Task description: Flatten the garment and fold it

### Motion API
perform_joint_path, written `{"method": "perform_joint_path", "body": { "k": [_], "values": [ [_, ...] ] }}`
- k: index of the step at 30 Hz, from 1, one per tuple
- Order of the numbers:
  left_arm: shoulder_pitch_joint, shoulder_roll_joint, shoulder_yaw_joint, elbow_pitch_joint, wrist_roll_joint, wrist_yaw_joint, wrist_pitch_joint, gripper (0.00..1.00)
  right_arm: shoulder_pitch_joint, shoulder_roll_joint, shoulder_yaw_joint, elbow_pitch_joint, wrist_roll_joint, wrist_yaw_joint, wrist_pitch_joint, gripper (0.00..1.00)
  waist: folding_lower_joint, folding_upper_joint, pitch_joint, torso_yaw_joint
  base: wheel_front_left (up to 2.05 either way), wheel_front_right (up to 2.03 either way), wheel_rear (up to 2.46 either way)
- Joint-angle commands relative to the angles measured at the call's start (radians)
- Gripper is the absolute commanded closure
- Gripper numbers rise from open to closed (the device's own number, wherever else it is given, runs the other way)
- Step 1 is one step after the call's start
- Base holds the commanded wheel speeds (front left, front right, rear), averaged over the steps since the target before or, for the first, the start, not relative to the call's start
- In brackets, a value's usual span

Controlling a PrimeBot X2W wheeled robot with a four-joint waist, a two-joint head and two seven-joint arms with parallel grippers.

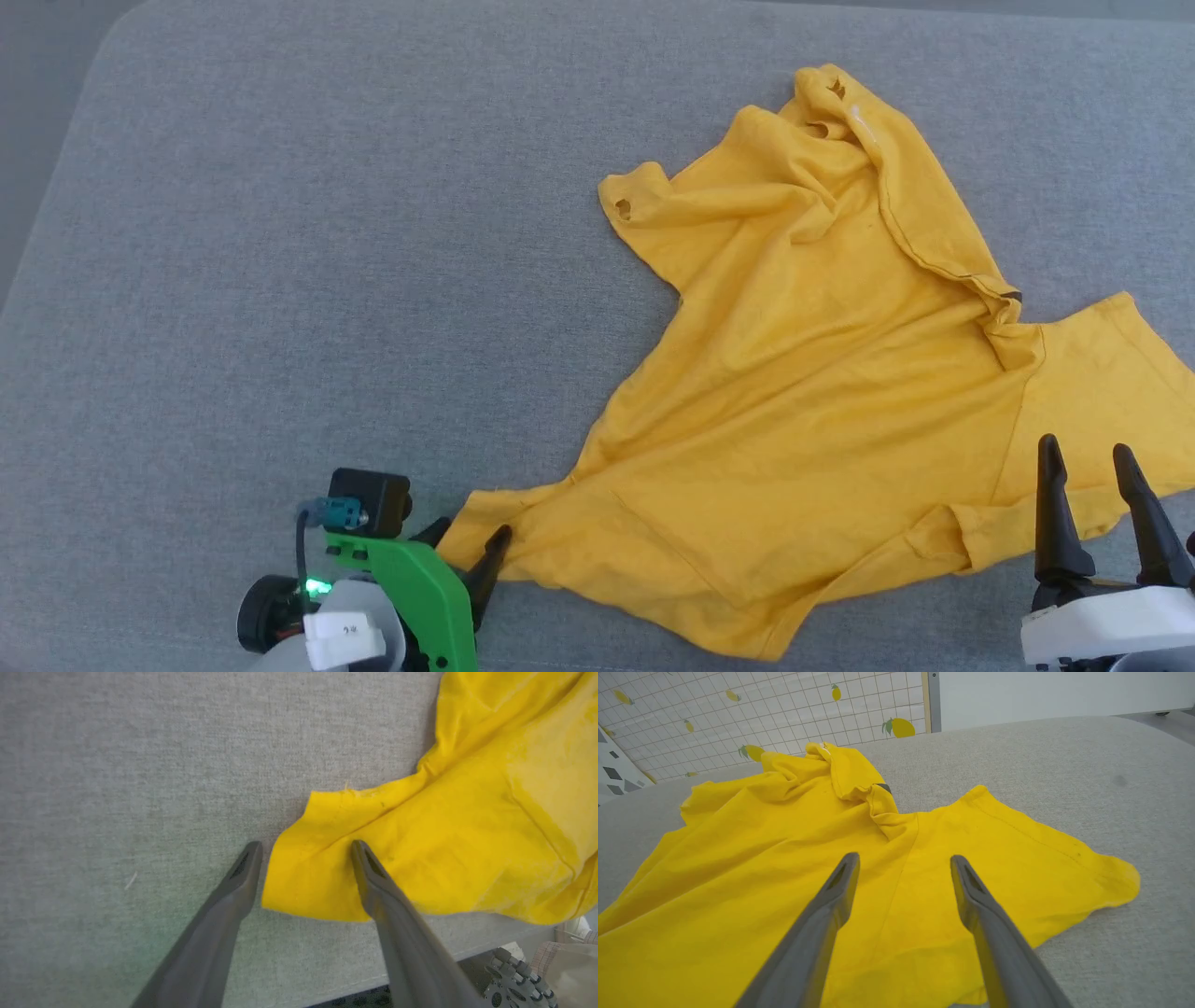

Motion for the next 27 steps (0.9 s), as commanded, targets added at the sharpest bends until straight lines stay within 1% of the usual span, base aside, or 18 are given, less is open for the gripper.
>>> {"method": "perform_joint_path", "body": {
  "k": [1,4,5,6,7,8,10,14,18,22,24,26,27],
  "values": [
    [-0.016,-0.004,-0.01,0.027,0.007,-0.002,0.016,0.0,-0.016,0.0,0.001,-0.001,-0.003,-0.002,-0.004,0.0,0.0,0.0,0.003,-0.005,0.0,0.0,0.0],
    [-0.02,-0.008,-0.027,0.053,0.0,-0.013,0.043,0.0,-0.018,0.0,0.002,0.002,-0.001,-0.002,-0.005,0.0,0.0,0.0,0.004,-0.01,0.0,0.0,0.0],
    [-0.02,-0.009,-0.035,0.059,-0.004,-0.019,0.055,0.02,-0.019,0.0,0.002,0.004,-0.001,-0.002,-0.006,0.0,0.0,0.0,0.004,-0.011,0.0,0.0,0.0],
    [-0.021,-0.01,-0.04,0.064,-0.007,-0.025,0.061,0.37,-0.019,0.0,0.002,0.005,0.0,-0.002,-0.007,0.0,0.0,0.0,0.004,-0.013,0.0,0.0,0.0],
    [-0.022,-0.012,-0.049,0.07,-0.01,-0.036,0.07,0.85,-0.021,0.0,0.003,0.007,0.0,-0.002,-0.008,0.0,0.0,0.0,0.004,-0.015,0.0,0.0,0.0],
    [-0.02,-0.015,-0.056,0.074,-0.017,-0.047,0.077,1.0,-0.021,0.0,0.003,0.008,0.0,-0.002,-0.008,0.0,0.0,0.0,0.004,-0.017,0.0,0.0,0.0],
    [-0.018,-0.022,-0.062,0.084,-0.029,-0.063,0.08,1.0,-0.021,0.0,0.004,0.009,0.001,-0.002,-0.009,0.0,0.0,0.0,0.002,-0.02,0.0,0.0,0.0],
    [-0.009,-0.034,-0.057,0.097,-0.045,-0.082,0.057,1.0,-0.017,0.0,0.002,0.01,0.002,-0.002,-0.009,0.0,0.0,0.0,-0.003,-0.023,0.0,0.0,0.0],
    [-0.001,-0.046,-0.019,0.096,-0.05,-0.09,-0.025,1.0,-0.011,0.0,-0.004,0.013,0.0,-0.002,-0.009,0.0,0.0,0.0,-0.014,-0.019,0.0,0.0,0.0],
    [0.019,-0.054,0.051,0.072,-0.051,-0.074,-0.151,1.0,-0.004,0.0,-0.003,0.011,-0.004,-0.002,-0.006,0.0,0.0,0.0,-0.032,-0.01,0.0,0.0,0.0],
    [0.035,-0.051,0.081,0.053,-0.053,-0.063,-0.196,1.0,-0.002,0.0,-0.002,0.008,-0.007,-0.002,-0.003,0.0,0.0,0.0,-0.039,-0.005,0.0,0.0,0.0],
    [0.056,-0.045,0.122,0.02,-0.053,-0.037,-0.249,1.0,0.002,0.0,-0.002,0.003,-0.011,-0.002,0.001,0.0,0.0,0.0,-0.045,0.0,0.0,0.0,0.0],
    [0.069,-0.037,0.15,0.001,-0.049,-0.018,-0.279,1.0,0.003,0.0,-0.003,0.0,-0.013,-0.002,0.003,0.0,0.0,0.0,-0.048,0.004,0.0,0.0,0.0]
  ]
}}
